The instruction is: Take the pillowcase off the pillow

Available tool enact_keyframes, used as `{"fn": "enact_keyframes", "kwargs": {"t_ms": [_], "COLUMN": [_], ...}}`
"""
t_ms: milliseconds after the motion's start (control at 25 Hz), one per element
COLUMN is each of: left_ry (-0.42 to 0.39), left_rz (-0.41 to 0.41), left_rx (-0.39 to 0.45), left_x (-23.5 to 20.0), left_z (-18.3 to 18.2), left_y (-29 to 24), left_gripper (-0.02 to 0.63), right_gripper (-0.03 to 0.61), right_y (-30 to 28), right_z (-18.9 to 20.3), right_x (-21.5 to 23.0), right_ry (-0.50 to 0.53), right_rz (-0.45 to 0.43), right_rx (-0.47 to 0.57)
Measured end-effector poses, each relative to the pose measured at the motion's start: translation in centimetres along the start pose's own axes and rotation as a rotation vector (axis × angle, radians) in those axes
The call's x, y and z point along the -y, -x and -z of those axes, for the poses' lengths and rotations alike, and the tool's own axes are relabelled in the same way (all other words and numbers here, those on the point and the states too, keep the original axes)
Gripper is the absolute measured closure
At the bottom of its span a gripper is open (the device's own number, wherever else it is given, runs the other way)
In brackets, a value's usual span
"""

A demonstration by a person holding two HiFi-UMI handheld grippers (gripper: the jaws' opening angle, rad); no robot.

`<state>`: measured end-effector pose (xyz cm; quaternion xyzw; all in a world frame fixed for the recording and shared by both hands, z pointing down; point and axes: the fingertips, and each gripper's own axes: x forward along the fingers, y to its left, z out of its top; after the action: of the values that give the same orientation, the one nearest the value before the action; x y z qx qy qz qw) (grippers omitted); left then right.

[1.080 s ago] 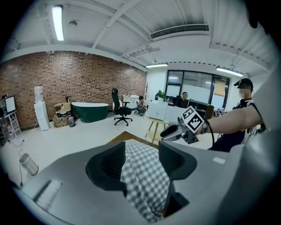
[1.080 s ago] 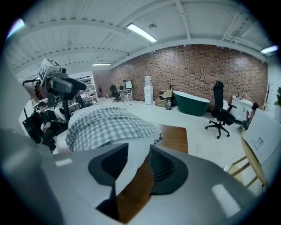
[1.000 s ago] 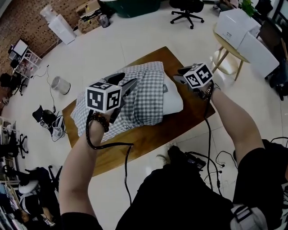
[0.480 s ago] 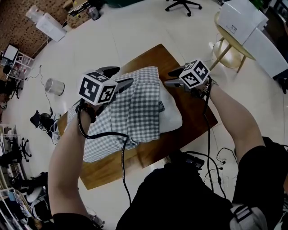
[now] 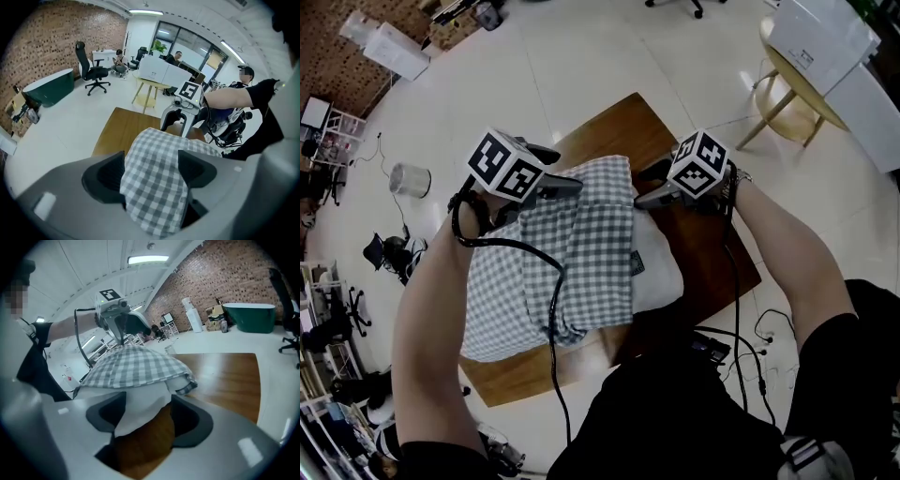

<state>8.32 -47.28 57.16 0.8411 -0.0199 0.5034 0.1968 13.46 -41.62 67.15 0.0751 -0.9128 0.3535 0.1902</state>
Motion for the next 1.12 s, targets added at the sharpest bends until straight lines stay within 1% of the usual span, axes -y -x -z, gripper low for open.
{"fn": "enact_keyframes", "kwargs": {"t_ms": [200, 360, 480, 560, 600, 640, 680, 720, 760, 800, 960, 1120], "left_ry": [0.103, 0.191, 0.267, 0.290, 0.293, 0.295, 0.298, 0.304, 0.313, 0.323, 0.339, 0.292], "left_rz": [0.094, 0.153, 0.184, 0.187, 0.186, 0.185, 0.184, 0.181, 0.177, 0.170, 0.123, 0.026], "left_rx": [-0.072, -0.121, -0.141, -0.139, -0.138, -0.137, -0.136, -0.132, -0.125, -0.114, -0.069, -0.082], "left_x": [-3.9, -5.5, -6.3, -6.5, -6.5, -6.5, -6.6, -6.6, -6.7, -6.7, -6.8, -6.5], "left_z": [1.3, 3.3, 5.2, 5.9, 6.1, 6.2, 6.2, 6.2, 6.1, 6.0, 5.6, 5.8], "left_y": [-3.5, -5.9, -7.0, -7.2, -7.0, -6.7, -6.2, -5.6, -5.1, -4.8, -3.1, -1.2], "left_gripper": [0.253, 0.252, 0.253, 0.267, 0.288, 0.319, 0.358, 0.387, 0.413, 0.431, 0.506, 0.558], "right_gripper": [0.245, 0.242, 0.249, 0.272, 0.307, 0.371, 0.434, 0.484, 0.518, 0.536, 0.554, 0.557], "right_y": [-1.3, -2.6, -4.0, -4.9, -5.2, -5.3, -5.3, -5.2, -4.9, -4.6, -2.4, -0.3], "right_z": [0.3, 0.4, 0.2, 0.3, 0.3, 0.2, -0.2, -0.5, -0.8, -1.0, -1.7, -2.4], "right_x": [2.6, 3.0, 3.0, 2.8, 2.7, 2.4, 2.1, 1.8, 1.5, 1.4, 0.6, -1.3], "right_ry": [-0.024, -0.061, -0.081, -0.093, -0.097, -0.100, -0.099, -0.094, -0.082, -0.067, 0.003, 0.102], "right_rz": [-0.102, -0.186, -0.222, -0.228, -0.228, -0.226, -0.222, -0.211, -0.192, -0.169, -0.063, 0.046], "right_rx": [-0.013, -0.018, -0.020, -0.020, -0.017, -0.009, 0.001, 0.012, 0.021, 0.029, 0.059, 0.076]}}
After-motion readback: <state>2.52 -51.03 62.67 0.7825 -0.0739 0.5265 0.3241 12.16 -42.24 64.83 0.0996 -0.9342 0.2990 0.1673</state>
